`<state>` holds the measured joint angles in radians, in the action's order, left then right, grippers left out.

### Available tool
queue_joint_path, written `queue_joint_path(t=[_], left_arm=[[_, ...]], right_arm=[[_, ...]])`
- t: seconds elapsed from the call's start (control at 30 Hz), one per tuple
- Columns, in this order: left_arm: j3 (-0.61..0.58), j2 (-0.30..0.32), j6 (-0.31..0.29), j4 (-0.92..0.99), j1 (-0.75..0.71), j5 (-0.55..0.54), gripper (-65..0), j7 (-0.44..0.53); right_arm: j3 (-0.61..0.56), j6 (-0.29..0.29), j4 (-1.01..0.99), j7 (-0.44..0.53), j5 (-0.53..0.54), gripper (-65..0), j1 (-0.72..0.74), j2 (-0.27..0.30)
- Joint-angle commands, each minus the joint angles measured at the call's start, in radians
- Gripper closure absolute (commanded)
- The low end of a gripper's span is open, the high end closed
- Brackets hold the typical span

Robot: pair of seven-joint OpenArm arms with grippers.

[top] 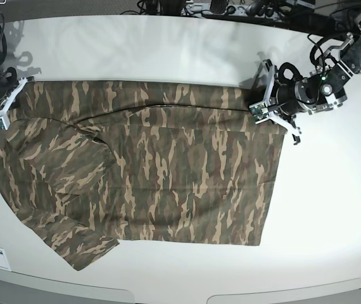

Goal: Fold the T-shirt properly
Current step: 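Grasp the collar edge with both grippers and pull it taut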

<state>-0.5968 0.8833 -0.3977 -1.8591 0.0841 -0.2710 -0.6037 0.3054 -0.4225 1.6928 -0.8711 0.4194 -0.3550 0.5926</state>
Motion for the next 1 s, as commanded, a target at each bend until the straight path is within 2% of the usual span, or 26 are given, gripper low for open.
queue_joint_path(t=[0.0, 0.23, 0.5, 0.63, 0.77, 0.97], left_arm=[[0.008, 0.02, 0.0, -0.007, 0.01, -0.004, 0.0, -0.054], [0.008, 0.021, 0.0, -0.057, -0.015, -0.029, 0.0, -0.138], [0.008, 0.037, 0.026, -0.155, -0.14, 0.066, 0.0, -0.15], [0.008, 0.055, 0.028, -0.174, -0.19, 0.091, 0.0, -0.157], [0.008, 0.084, 0.059, -0.224, -0.254, 0.118, 0.0, -0.165], [0.008, 0.129, 0.104, -0.321, -0.334, 0.146, 0.0, -0.199]], right_arm=[[0.01, -0.008, 0.006, -0.017, -0.001, 0.0, -0.001, 0.019], [0.01, -0.021, 0.01, -0.024, -0.01, 0.0, -0.051, 0.021], [0.01, -0.01, 0.023, -0.024, -0.04, 0.0, -0.171, 0.021], [0.01, 0.019, 0.072, -0.024, -0.062, 0.0, -0.234, 0.021], [0.01, 0.043, 0.129, -0.024, -0.07, 0.0, -0.306, 0.02], [0.01, 0.129, 0.195, -0.025, -0.159, 0.0, -0.393, 0.02]])
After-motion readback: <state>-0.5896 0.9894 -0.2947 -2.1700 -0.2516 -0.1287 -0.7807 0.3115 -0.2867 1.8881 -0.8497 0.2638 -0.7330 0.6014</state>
